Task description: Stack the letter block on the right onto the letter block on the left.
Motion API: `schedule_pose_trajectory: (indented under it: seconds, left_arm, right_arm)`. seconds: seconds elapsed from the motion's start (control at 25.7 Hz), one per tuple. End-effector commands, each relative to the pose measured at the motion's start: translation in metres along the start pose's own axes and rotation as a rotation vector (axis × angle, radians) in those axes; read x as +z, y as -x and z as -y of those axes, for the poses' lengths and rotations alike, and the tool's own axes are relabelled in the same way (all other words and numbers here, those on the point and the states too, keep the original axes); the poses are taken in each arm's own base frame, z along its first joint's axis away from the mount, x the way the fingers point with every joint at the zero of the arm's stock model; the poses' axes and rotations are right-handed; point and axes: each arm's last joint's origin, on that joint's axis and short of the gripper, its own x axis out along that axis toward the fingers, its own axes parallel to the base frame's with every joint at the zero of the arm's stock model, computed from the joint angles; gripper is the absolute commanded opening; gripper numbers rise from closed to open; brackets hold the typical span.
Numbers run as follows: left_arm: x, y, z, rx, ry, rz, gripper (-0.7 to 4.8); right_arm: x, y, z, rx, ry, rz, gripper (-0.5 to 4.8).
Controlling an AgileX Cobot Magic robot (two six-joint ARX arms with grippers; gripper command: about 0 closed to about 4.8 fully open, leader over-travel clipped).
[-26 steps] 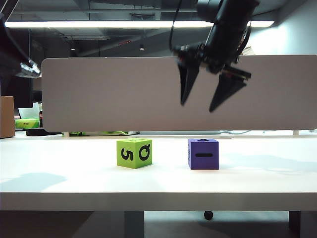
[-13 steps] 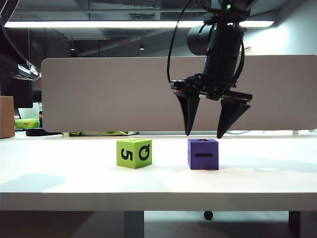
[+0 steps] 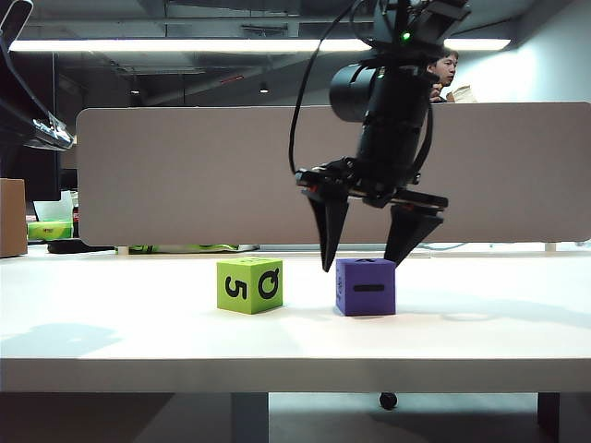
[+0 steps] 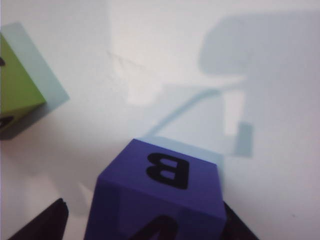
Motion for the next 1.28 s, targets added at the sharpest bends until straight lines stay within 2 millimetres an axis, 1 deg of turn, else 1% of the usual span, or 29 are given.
schedule_pose_trajectory:
  seconds: [0.04, 0.23, 0.31, 0.35, 0.39, 0.47, 0.54, 0.58, 0.62, 0.7, 0.74, 0.78, 0.82, 0.86, 0.93, 1.01, 1.2, 1.28]
  left_arm:
    - [0.002, 0.001, 0.002, -0.009, -0.008, 0.009, -0.05]
    - [0.002, 0.001, 0.002, -0.009, -0.009, 0.01, -0.05]
    - [0.002, 0.001, 0.002, -0.009, -0.009, 0.01, -0.05]
    - [0.002, 0.001, 0.002, -0.008, -0.009, 0.01, -0.05]
    - [0.002, 0.001, 0.002, -0.006, -0.009, 0.011, -0.05]
    - [0.002, 0.001, 0.002, -0.006, -0.009, 0.01, -0.05]
    - [0.003, 0.002, 0.002, -0.007, -0.014, 0.016, -0.04]
    - [0.004, 0.002, 0.002, -0.007, -0.02, 0.023, -0.04]
    - [0.005, 0.002, 0.003, -0.008, -0.026, 0.029, -0.05]
    - [0.006, 0.004, 0.003, -0.003, -0.028, 0.039, -0.05]
    - [0.007, 0.006, 0.003, 0.001, -0.026, 0.043, -0.04]
    - [0.007, 0.008, 0.004, -0.003, -0.029, 0.048, -0.05]
    - [0.007, 0.01, 0.006, -0.004, -0.035, 0.055, -0.05]
    - [0.008, 0.014, 0.01, -0.006, -0.053, 0.073, -0.05]
    - [0.009, 0.019, 0.014, 0.004, -0.082, 0.101, -0.05]
    - [0.009, 0.024, 0.018, 0.01, -0.103, 0.124, -0.04]
    - [0.01, 0.028, 0.021, 0.025, -0.12, 0.146, -0.04]
    - [0.01, 0.028, 0.022, 0.025, -0.12, 0.146, -0.05]
  right_arm:
    - [0.002, -0.001, -0.004, -0.005, 0.005, 0.018, 3.23]
    - [0.002, -0.002, -0.006, -0.024, 0.012, 0.022, 2.92]
    - [0.002, -0.001, -0.006, -0.023, 0.013, 0.024, 2.32]
    - [0.002, -0.001, -0.006, -0.022, 0.013, 0.025, 2.15]
    - [0.002, 0.0, -0.006, -0.022, 0.013, 0.024, 2.15]
    - [0.006, 0.01, -0.008, -0.018, 0.013, 0.022, 2.15]
    - [0.016, 0.04, -0.017, -0.001, 0.027, 0.06, 2.16]
    - [0.02, 0.05, -0.022, 0.013, 0.036, 0.084, 2.17]
    - [0.026, 0.066, -0.033, 0.029, 0.06, 0.136, 2.21]
    - [0.03, 0.077, -0.049, 0.05, 0.094, 0.2, 2.21]
    - [0.031, 0.078, -0.056, 0.061, 0.111, 0.222, 2.21]
    - [0.031, 0.074, -0.065, 0.068, 0.129, 0.233, 2.21]
    - [0.031, 0.069, -0.071, 0.072, 0.142, 0.231, 2.21]
    - [0.032, 0.06, -0.077, 0.073, 0.153, 0.222, 2.21]
    - [0.033, 0.046, -0.083, 0.073, 0.164, 0.206, 2.21]
    - [0.033, 0.039, -0.086, 0.052, 0.17, 0.194, 2.21]
    - [0.035, 0.039, -0.086, 0.042, 0.176, 0.213, 2.25]
    - [0.035, 0.04, -0.087, 0.04, 0.221, 0.218, 2.3]
